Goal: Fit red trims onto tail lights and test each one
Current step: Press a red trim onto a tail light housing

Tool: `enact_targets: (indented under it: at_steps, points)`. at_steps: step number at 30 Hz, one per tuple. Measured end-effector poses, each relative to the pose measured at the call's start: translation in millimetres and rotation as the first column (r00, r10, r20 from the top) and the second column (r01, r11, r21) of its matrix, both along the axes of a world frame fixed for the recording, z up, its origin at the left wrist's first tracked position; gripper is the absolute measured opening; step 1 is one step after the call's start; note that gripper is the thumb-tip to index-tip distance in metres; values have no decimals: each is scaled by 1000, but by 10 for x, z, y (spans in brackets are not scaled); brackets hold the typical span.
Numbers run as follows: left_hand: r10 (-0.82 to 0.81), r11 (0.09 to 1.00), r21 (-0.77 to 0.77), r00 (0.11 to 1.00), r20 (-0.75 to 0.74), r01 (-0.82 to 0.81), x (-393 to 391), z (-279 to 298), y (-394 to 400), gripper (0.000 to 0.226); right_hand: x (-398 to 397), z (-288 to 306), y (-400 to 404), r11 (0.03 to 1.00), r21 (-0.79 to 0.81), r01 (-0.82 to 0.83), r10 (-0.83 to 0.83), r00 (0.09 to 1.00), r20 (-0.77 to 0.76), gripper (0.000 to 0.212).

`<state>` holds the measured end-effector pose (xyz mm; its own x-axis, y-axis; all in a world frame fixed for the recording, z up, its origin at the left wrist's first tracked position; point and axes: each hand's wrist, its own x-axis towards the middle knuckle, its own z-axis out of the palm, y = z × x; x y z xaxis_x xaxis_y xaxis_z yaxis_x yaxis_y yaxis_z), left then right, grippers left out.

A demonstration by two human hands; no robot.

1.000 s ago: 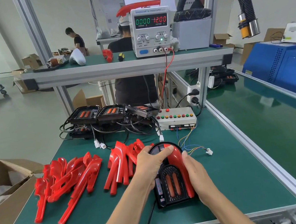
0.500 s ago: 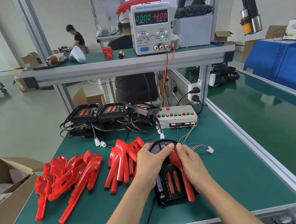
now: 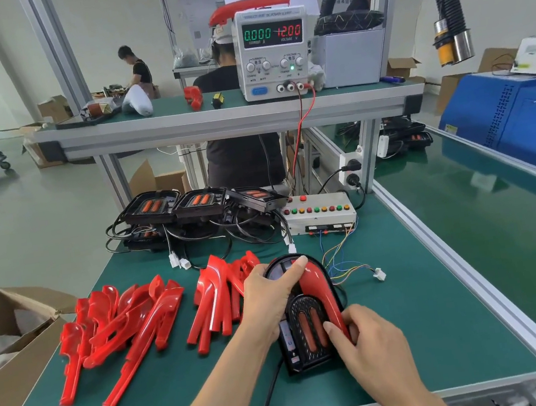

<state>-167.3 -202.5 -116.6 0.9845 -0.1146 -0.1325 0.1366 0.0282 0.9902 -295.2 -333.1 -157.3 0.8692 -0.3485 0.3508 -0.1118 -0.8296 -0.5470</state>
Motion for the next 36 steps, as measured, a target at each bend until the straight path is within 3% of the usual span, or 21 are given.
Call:
enact_targets:
  at_steps: [8, 12, 19, 24, 36]
  points:
    - [-11, 999, -29, 998, 61, 13, -5, -63, 33, 55, 8, -16, 63, 923, -352, 154, -61, 963, 263, 34]
    - [3, 1000, -21, 997, 75, -2, -19, -71, 20, 69, 33, -69, 66, 925, -352, 142, -33, 954, 297, 50]
    - [13, 1000, 1, 997, 81, -13, 20, -104, 28, 52, 167, -232, -25, 916, -385, 110, 44, 928, 370, 48]
    - [27, 1000, -8, 996, 88, -27, 33, -143, 5, 46, 201, -259, -49, 904, -416, 97, 49, 944, 327, 49]
    - [38, 997, 59, 990, 138, -47, -8, -95, -25, 66, 109, -284, -199, 931, -357, -79, 222, 897, 382, 34]
